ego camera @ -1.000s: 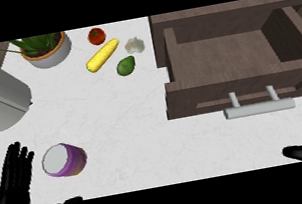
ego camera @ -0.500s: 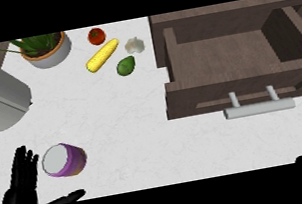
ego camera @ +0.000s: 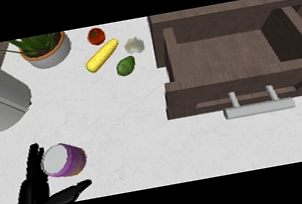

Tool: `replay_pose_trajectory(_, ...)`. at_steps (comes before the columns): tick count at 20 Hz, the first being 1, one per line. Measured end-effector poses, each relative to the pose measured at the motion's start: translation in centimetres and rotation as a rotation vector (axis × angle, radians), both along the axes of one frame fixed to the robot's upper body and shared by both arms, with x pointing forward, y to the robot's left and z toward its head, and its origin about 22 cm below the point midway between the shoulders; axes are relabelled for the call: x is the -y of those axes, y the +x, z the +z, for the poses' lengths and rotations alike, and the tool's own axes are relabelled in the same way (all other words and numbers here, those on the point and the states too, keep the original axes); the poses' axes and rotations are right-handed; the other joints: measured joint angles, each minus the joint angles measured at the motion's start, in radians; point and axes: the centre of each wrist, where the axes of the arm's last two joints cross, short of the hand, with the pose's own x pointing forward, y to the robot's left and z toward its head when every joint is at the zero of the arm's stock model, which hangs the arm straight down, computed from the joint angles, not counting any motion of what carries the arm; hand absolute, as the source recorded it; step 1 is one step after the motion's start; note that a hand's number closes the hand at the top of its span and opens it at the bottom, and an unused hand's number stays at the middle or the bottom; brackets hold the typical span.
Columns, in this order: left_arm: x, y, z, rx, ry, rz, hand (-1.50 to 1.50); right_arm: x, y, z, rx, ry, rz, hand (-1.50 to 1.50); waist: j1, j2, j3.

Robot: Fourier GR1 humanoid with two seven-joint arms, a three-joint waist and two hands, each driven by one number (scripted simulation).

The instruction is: Pick up the can, place it into the drawer and close the drawer

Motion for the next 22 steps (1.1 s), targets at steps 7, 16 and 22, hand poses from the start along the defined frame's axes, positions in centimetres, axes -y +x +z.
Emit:
replay_pose_trajectory(7,-0.7,0.5,-2.0,-0.013,-0.012,0.027,-1.5,0.4,0.0,-0.1,-0.002,-0.003,-0.001,-1.5,0.0,0.0,0.0)
replay_pose_trajectory(16,-2.7,2.6,-3.5,0.006,-0.017,-0.005,-1.5,0.4,-0.7,0.6,0.006,-0.009,0.007,-1.5,-0.002,0.0,0.0)
replay_pose_trajectory(22,-1.3,5.2,-3.4,0.011,-0.034,-0.095,-1.5,0.6,-0.2,1.2,0.01,-0.015,0.005,-1.5,-0.002,0.0,0.0)
